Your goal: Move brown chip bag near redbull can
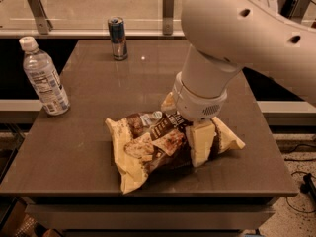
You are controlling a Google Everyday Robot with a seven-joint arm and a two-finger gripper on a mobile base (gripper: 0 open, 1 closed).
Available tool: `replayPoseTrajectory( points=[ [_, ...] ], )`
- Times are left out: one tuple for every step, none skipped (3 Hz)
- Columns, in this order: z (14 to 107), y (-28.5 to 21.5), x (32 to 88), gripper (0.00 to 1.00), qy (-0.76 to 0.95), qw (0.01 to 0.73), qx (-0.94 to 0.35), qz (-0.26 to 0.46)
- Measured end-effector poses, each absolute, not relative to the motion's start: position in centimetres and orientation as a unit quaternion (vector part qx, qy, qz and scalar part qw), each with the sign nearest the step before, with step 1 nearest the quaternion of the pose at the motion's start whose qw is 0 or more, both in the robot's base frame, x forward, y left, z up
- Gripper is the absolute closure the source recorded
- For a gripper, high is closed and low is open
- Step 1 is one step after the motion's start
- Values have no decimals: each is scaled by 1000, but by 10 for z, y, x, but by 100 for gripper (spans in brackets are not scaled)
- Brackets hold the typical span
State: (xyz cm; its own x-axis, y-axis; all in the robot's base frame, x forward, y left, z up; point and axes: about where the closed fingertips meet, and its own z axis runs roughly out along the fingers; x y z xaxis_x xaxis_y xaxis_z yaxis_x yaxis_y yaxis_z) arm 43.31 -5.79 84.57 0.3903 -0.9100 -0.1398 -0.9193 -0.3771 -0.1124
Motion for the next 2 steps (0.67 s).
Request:
replayPoseTrajectory(
  points=[
    [847, -57, 433, 41, 551, 87, -830, 26],
    [848, -57, 432, 64, 551, 88, -830, 24]
  ],
)
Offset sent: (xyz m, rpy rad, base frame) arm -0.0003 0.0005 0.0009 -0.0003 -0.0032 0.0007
